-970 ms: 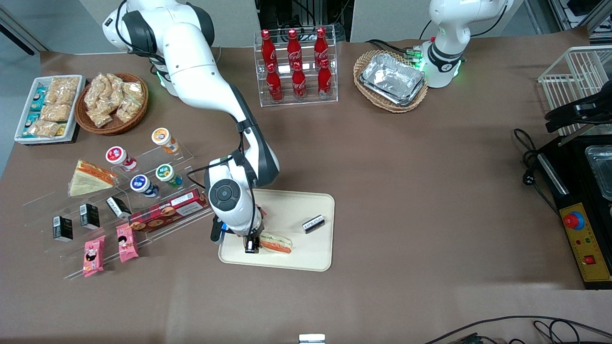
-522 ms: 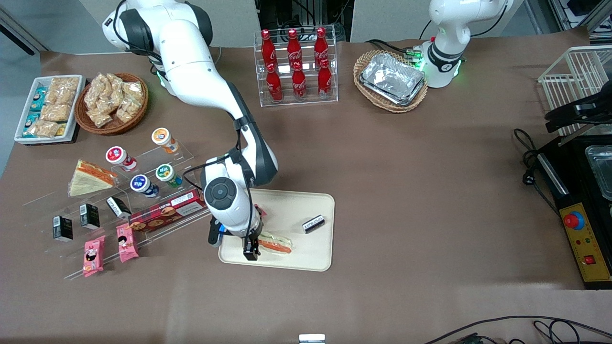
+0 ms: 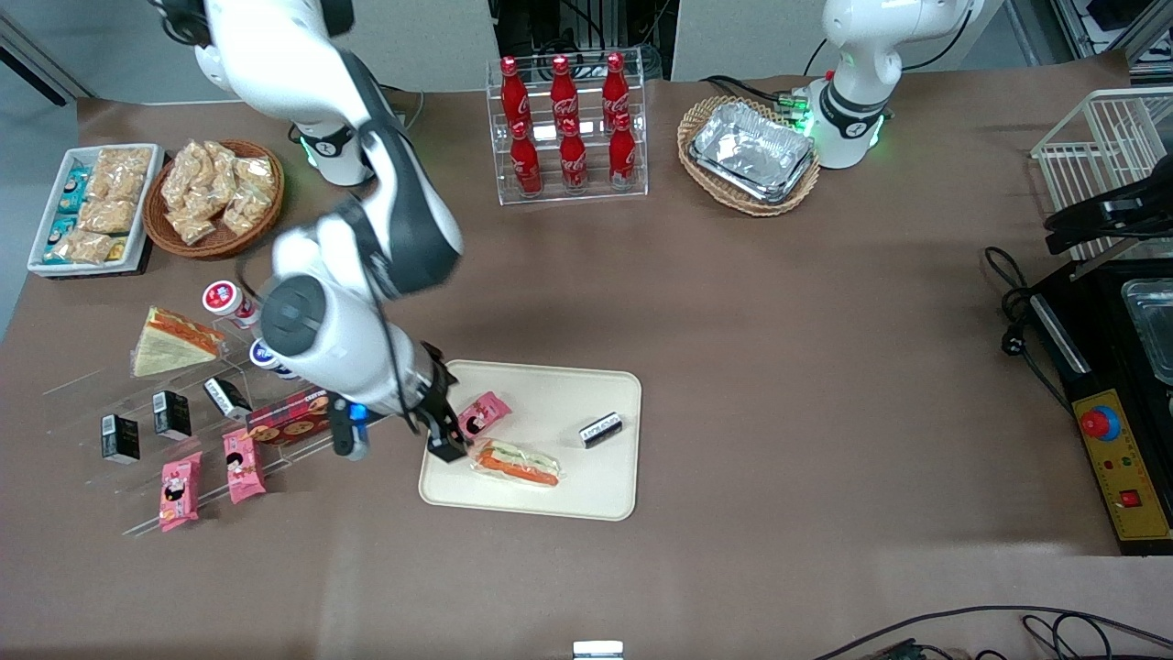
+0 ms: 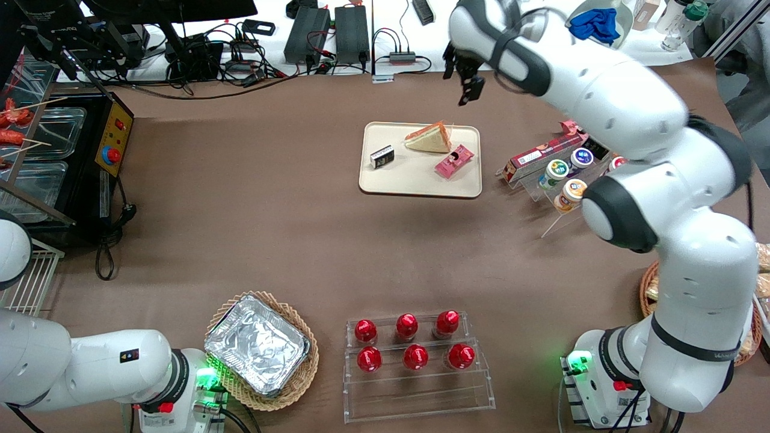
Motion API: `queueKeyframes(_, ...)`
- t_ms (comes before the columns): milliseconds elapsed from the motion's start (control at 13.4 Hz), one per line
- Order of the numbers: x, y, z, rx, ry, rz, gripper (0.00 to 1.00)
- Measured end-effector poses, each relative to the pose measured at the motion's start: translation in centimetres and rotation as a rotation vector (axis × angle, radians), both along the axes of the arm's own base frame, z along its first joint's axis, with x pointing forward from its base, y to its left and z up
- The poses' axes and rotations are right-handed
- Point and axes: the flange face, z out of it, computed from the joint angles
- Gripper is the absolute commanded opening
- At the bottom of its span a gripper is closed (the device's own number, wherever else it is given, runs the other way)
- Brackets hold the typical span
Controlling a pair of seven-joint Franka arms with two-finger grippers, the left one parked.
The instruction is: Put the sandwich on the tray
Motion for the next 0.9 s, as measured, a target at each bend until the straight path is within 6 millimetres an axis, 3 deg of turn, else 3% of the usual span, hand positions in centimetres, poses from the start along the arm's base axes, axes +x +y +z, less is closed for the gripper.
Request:
queueKeyframes(373,-3.3,-5.9,9.8,-0.082,-0.056,0.457,1.0)
queueKeyframes(597,-5.0,-9.2,12.7,-0.135,-0.095,0.722,1.0)
queueKeyframes(896,-6.7,-19.0,14.9,-0.135,-0.121,0.906,1.0)
